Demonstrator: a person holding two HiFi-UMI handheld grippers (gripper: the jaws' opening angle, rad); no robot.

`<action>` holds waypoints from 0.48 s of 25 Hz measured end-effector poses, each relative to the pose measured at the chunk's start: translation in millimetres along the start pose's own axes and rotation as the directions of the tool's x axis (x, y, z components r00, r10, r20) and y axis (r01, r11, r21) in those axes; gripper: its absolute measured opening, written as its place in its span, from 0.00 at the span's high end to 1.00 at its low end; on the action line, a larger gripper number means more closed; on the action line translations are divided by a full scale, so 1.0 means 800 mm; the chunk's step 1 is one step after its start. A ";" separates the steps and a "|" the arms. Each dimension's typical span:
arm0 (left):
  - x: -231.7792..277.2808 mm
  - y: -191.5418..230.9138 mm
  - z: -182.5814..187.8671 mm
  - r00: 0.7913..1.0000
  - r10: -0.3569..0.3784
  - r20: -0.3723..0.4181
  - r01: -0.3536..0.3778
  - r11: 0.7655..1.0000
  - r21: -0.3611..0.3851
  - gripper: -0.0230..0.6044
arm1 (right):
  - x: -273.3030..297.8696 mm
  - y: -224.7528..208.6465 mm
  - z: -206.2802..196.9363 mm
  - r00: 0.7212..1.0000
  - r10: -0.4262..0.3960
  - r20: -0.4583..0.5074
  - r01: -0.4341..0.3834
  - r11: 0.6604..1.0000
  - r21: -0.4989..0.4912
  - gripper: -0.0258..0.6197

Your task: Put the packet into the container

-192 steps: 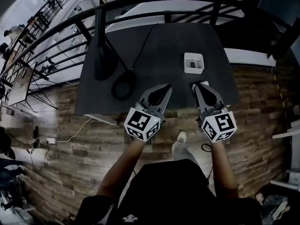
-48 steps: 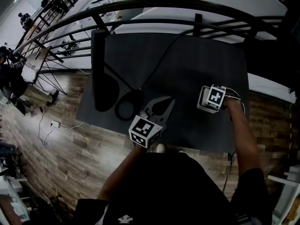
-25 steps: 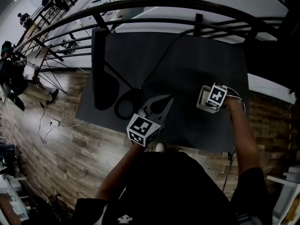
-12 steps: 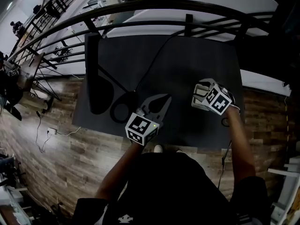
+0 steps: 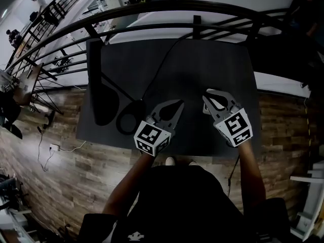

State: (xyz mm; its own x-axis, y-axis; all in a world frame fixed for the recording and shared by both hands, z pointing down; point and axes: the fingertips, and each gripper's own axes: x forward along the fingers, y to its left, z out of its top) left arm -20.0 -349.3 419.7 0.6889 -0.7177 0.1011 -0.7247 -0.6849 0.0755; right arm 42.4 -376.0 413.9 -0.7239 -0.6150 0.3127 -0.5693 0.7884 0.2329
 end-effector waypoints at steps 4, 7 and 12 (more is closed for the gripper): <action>0.002 -0.001 0.007 1.000 0.000 0.017 -0.001 1.000 0.009 0.95 | -0.022 0.006 0.015 0.993 -0.058 0.102 0.046 0.992 0.118 0.95; 0.004 -0.003 0.007 1.000 -0.002 0.023 0.002 1.000 0.002 0.95 | -0.030 0.013 0.015 0.987 -0.092 0.130 0.070 0.984 0.161 0.95; 0.010 -0.010 0.006 1.000 -0.007 0.021 0.007 1.000 0.003 0.95 | -0.038 0.024 0.017 0.972 -0.121 0.203 0.073 0.970 0.231 0.95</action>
State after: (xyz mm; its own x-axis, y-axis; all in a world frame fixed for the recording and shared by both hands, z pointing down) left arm -8.4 -350.3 414.9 0.6941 -0.7155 0.0799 -0.7199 -0.6902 0.0736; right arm 47.8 -342.3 396.6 -0.7134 -0.6951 0.0891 -0.6951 0.7180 0.0362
